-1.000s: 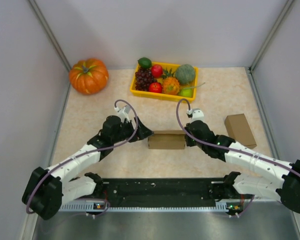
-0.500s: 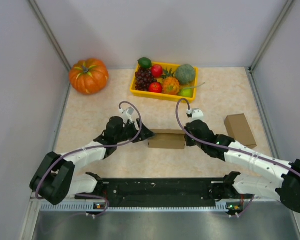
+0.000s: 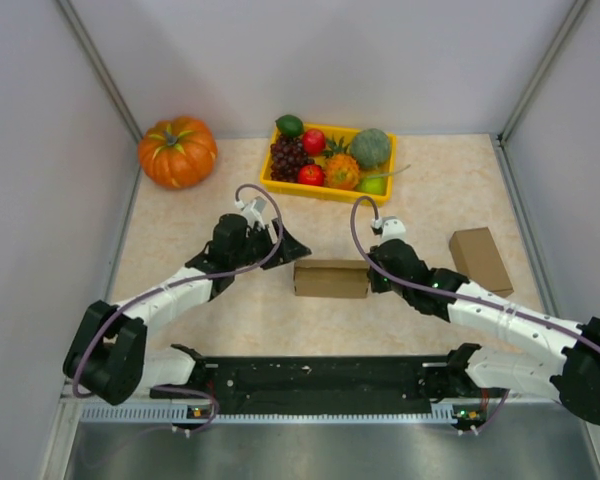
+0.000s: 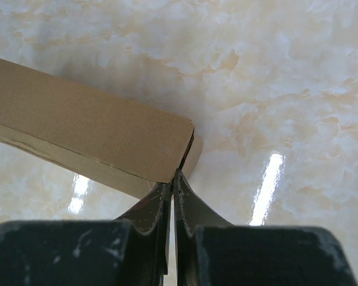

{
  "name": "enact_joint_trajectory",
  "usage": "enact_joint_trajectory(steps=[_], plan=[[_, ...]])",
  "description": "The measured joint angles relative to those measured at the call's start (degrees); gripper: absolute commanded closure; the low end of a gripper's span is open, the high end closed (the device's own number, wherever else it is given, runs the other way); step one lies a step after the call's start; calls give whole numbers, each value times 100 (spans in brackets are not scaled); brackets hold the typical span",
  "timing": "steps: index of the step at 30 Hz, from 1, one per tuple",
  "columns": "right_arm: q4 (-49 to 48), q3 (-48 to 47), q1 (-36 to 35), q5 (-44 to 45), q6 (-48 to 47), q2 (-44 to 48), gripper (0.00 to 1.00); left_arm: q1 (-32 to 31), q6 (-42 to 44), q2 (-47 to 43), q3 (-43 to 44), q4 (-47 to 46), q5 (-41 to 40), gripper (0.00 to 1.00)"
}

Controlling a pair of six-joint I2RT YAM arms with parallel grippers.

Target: Fold the paper box

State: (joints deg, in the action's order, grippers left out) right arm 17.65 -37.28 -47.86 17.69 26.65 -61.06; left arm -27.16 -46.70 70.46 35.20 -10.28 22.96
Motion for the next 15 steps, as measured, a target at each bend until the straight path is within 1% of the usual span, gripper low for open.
enact_joint_trajectory(steps=[1,2,3,4,5,6,7,8,9,11,13,14,15], plan=[[0,-2,0,0,0,-2,99,0,2,160,13,-50,76,33],[0,-4,0,0,2,-11,94,-2,-2,293,-22,-92,164,37],[4,-13,0,-2,4,-17,91,-7,4,369,-87,-166,199,45],[35,-33,0,-2,11,-26,88,-9,13,411,-223,-310,225,48],[55,-33,0,-7,39,-31,81,2,33,404,-428,-459,225,51],[72,-33,0,-31,57,-33,78,9,-9,393,-579,-553,251,53],[79,-33,0,-59,87,-37,75,7,-11,387,-763,-756,260,55],[83,-35,0,-92,107,-39,67,11,-22,372,-894,-925,262,56],[114,-52,0,-149,114,-39,62,13,-20,356,-981,-1088,254,57],[424,-195,2,-332,162,-46,44,11,-4,345,-1134,-1373,254,59],[758,-343,28,-649,190,-17,32,9,2,387,-1226,-1604,273,60],[944,-424,85,-870,201,39,27,9,9,424,-1244,-1703,286,60],[1091,-490,166,-1176,219,160,26,4,11,466,-1250,-1781,302,60]])
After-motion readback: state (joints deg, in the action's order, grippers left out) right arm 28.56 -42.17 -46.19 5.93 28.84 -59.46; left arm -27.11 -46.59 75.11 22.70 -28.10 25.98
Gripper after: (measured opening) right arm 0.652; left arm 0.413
